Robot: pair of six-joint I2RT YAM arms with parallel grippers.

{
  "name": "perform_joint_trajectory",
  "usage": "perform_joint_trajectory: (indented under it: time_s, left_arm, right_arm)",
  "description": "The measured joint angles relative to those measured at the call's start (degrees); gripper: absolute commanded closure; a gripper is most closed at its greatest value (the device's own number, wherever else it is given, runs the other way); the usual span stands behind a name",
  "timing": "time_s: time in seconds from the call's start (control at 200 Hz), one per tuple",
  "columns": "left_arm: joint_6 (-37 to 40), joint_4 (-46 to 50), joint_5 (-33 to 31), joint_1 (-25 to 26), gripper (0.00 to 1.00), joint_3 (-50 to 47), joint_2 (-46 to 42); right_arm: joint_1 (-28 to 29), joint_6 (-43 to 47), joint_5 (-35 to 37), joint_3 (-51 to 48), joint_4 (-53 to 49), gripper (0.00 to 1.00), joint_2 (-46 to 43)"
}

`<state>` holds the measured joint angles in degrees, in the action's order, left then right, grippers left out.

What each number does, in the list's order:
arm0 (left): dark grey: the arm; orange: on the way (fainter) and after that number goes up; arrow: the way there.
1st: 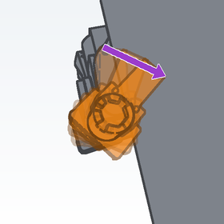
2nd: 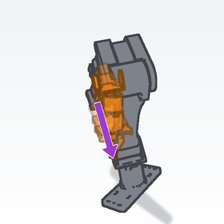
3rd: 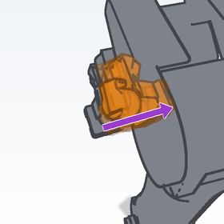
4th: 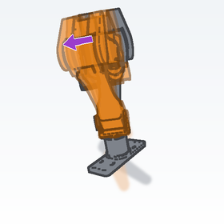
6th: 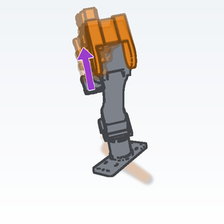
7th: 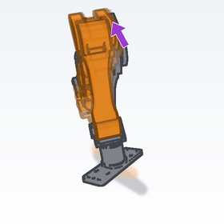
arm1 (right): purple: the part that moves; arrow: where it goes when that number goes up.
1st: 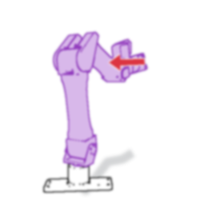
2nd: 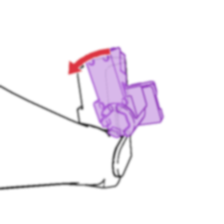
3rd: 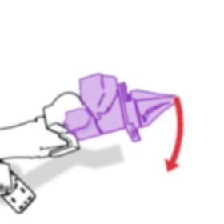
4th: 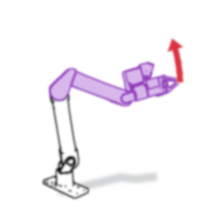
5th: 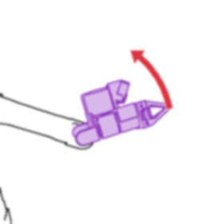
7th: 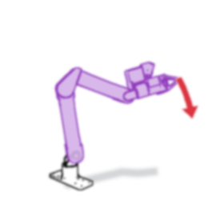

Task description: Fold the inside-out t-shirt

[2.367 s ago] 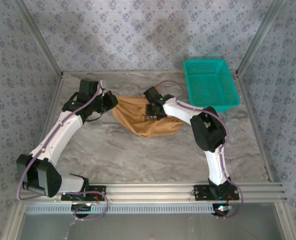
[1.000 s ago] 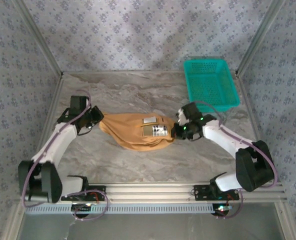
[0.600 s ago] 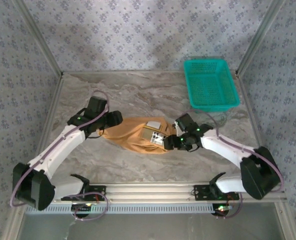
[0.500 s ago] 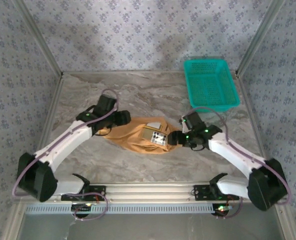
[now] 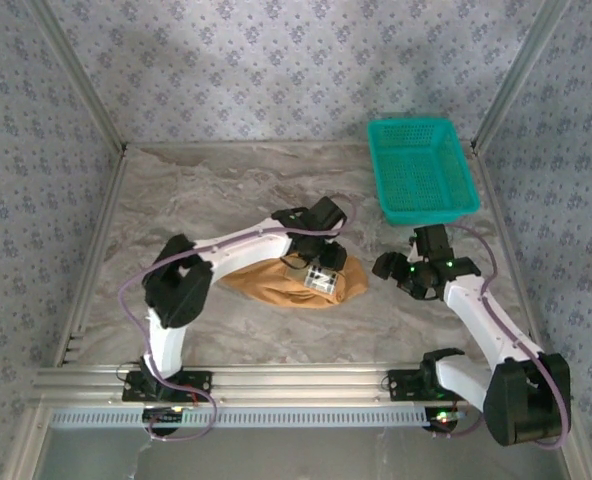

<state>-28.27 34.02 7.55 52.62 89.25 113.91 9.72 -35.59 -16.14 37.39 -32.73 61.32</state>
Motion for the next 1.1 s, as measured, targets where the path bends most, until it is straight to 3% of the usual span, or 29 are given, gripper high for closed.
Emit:
perform_joint_trajectory:
  time_s: [0.135, 0.285, 0.305, 0.34, 0.365, 0.38, 0.445, 0.525, 0.675, 0.77, 0.919, 1.099]
  left_arm:
    - [0.3, 4.3, 0.8, -0.9, 1.0, 0.6, 1.6]
    - [-0.4, 6.6, 0.8, -4.1, 1.0, 1.4, -4.0]
    - [-0.5, 6.8, 0.8, -4.6, 1.0, 1.6, -5.0]
    - [-0.7, 7.0, 0.8, -5.6, 1.0, 2.0, -7.1]
    - [-0.9, 7.1, 0.8, -6.1, 1.0, 2.2, -8.2]
    - [-0.9, 7.0, 0.8, -6.4, 1.0, 2.2, -9.0]
    - [-1.4, 7.1, 0.8, -7.6, 1.0, 2.2, -13.1]
    - [-1.8, 7.3, 0.8, -8.5, 0.98, 2.1, -17.7]
    - [-2.6, 5.8, 1.9, -9.1, 0.6, -1.0, -24.1]
    - [-4.1, 2.8, 4.1, -8.3, 0.46, -5.5, -25.5]
    - [-5.5, -3.9, 7.4, -5.1, 0.36, -13.8, -23.6]
    - [-6.8, -10.2, 9.4, -2.9, 0.36, -16.4, -18.4]
  right_arm:
    - [3.5, -1.3, -1.2, 0.0, 4.1, 0.27, 5.2]
    - [10.7, -4.2, -1.0, 1.7, 8.9, 0.32, 14.8]
    - [11.6, -4.5, -1.1, 1.9, 9.7, 0.37, 16.1]
    - [13.4, -5.7, -0.8, 2.6, 11.0, 0.6, 18.5]
    - [14.2, -5.7, -0.8, 3.0, 12.0, 0.7, 20.2]
    - [14.7, -6.3, -0.7, 3.5, 12.6, 0.83, 21.4]
    - [15.8, -7.3, -0.7, 5.5, 14.4, 1.0, 25.8]
    - [15.6, -7.9, -0.1, 7.8, 14.6, 1.0, 28.0]
    - [14.2, -7.9, 0.5, 12.5, 12.8, 1.0, 25.0]
    - [13.4, -7.9, 0.0, 14.5, 12.7, 1.0, 20.7]
    - [13.1, -8.1, -2.2, 15.7, 12.9, 1.0, 16.2]
    - [13.1, -8.4, -3.4, 15.8, 12.6, 1.0, 16.1]
